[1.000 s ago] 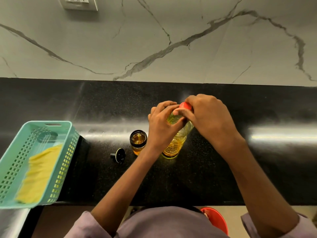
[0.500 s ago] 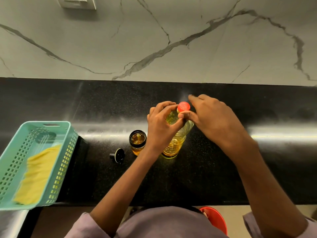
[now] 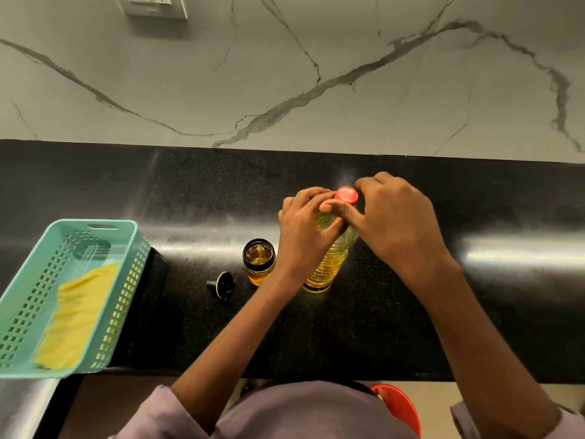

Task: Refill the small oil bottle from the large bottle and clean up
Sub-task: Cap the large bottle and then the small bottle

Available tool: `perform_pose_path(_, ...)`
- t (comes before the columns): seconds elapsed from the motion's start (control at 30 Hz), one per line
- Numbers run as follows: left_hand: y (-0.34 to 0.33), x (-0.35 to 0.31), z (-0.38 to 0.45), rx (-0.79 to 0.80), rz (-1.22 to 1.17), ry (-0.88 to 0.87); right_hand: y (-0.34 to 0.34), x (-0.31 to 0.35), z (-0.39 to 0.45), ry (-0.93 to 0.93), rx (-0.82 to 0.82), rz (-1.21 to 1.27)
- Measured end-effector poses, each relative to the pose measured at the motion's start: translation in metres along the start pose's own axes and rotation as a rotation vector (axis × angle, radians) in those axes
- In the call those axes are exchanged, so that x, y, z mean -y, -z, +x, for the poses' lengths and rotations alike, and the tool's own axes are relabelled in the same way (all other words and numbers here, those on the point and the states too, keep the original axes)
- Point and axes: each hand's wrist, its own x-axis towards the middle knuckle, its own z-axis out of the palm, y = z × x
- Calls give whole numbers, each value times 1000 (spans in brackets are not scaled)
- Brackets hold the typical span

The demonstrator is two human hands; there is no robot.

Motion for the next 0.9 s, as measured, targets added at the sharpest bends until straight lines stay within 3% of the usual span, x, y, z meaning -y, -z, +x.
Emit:
perform_pose_path(0.17,10,5,-5,-16,-71,70,3,10,-8,102,-316,144)
perform_pose_path(0.3,38,34,-24,-182,-120,187,-5,32,-16,225,-442,344)
perform_pose_path(0.43,66,96,-64,-249,103,447,-32,61,-30,319,-351,554)
perform_pose_path(0.6,75,150,-100,-79,329,657,-70,85,-38,348,-168,604)
perform_pose_path(0.77,73,154,-109,-28,353,632,-92,94,-39,335,-50,597)
perform_pose_path(0.9,82,148,-113,-125,328,560,-97,94,-38,276,27,665)
